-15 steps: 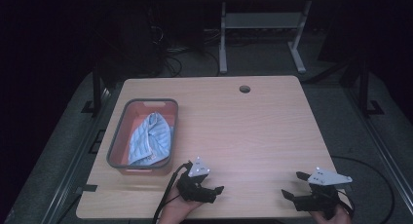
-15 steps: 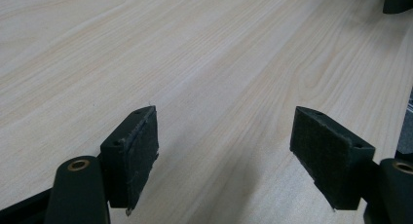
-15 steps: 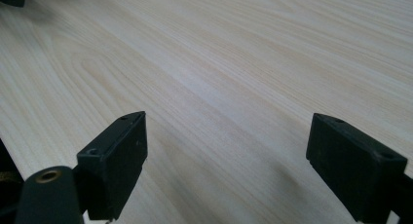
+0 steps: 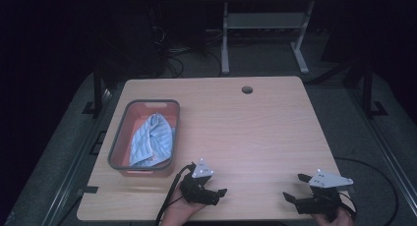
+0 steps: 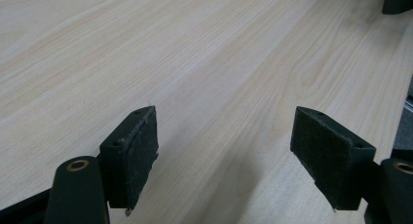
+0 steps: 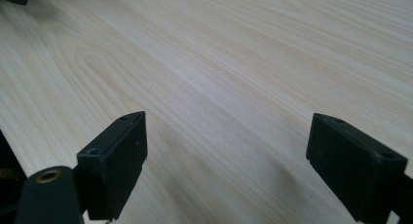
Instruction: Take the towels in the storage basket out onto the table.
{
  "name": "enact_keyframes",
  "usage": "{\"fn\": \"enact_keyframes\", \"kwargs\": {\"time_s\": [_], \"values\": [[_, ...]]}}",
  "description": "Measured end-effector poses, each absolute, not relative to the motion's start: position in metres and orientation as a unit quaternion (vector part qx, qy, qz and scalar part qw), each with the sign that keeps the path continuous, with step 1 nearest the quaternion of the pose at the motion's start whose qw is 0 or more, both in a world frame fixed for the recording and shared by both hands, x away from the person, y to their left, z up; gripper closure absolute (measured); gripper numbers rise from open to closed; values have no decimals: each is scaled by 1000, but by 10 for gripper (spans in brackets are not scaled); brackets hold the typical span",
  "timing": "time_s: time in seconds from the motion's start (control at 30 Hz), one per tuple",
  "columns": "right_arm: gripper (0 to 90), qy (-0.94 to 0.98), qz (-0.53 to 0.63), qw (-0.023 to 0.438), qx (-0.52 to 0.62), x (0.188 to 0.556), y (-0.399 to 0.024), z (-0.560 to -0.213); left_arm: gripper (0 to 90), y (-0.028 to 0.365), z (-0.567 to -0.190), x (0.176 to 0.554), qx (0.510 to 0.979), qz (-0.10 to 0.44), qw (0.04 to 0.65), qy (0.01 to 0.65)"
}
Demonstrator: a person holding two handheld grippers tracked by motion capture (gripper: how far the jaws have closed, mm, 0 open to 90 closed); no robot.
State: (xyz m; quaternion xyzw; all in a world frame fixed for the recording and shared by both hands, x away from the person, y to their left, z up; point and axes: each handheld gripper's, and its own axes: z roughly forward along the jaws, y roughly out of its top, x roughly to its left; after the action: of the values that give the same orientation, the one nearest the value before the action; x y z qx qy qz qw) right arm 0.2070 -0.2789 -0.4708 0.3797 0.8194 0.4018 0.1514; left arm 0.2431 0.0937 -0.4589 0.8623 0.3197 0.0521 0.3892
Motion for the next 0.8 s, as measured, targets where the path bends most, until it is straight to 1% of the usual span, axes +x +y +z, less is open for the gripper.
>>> {"fn": "enact_keyframes", "kwargs": {"time_s": [0.13, 0.27, 0.47, 0.8], "values": [[144, 818, 403, 151, 381, 206, -278, -471, 248, 92, -454, 243, 868, 56, 381, 315], [144, 819, 403, 152, 379, 205, -275, -470, 248, 89, -446, 245, 865, 63, 386, 314], [144, 824, 401, 148, 371, 206, -270, -470, 240, 86, -434, 252, 873, 68, 371, 310], [144, 819, 406, 151, 377, 207, -273, -469, 206, 81, -415, 277, 878, 51, 355, 317]]}}
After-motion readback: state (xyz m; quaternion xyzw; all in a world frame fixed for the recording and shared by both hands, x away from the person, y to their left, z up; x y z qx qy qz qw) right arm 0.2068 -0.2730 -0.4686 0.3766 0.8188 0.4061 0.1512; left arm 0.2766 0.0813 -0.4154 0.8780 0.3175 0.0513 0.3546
